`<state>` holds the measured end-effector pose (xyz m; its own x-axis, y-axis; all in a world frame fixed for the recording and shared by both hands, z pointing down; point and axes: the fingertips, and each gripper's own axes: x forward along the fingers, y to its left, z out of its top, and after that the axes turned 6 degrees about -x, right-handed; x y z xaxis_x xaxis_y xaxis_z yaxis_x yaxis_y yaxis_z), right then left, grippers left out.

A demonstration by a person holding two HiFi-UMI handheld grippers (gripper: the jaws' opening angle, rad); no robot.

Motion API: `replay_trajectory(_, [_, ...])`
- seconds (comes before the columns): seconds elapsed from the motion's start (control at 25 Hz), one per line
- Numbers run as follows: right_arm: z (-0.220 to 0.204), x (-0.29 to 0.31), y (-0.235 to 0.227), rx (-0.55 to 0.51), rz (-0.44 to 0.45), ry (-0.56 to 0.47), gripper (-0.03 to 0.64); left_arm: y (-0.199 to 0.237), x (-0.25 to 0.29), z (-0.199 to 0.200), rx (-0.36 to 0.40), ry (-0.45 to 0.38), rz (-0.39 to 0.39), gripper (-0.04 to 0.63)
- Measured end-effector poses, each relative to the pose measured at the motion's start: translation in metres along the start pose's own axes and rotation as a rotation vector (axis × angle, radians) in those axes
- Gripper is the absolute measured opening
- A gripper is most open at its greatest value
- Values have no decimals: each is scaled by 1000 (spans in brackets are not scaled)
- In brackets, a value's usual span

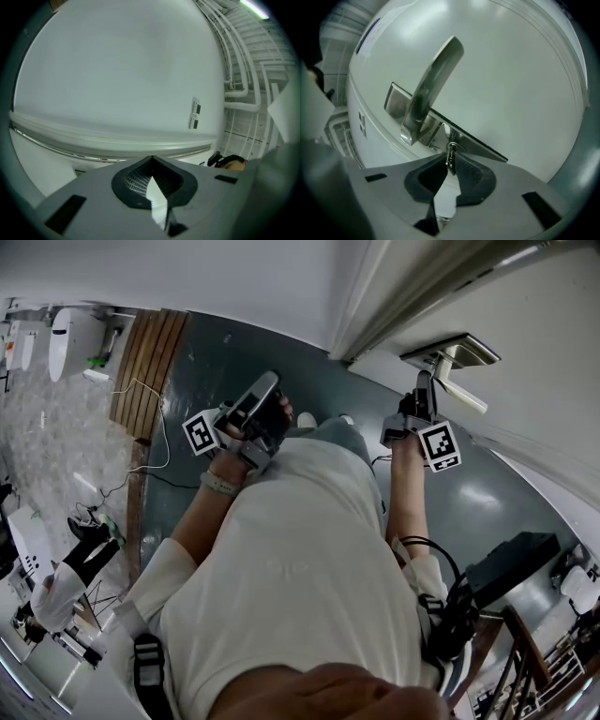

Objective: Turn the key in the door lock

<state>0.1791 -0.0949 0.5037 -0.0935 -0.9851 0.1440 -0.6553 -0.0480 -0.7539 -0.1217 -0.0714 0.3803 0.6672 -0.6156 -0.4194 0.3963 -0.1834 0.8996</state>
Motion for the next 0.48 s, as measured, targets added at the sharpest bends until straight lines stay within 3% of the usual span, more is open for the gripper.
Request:
replay_trajectory(0.24, [-4,-3,-7,254,10,-18,57,0,0,1,-4,-3,0,9])
replay_trajectory(0.48, [-6,-3,-6,400,47,-27,58,0,-1,1,-6,-4,2,9])
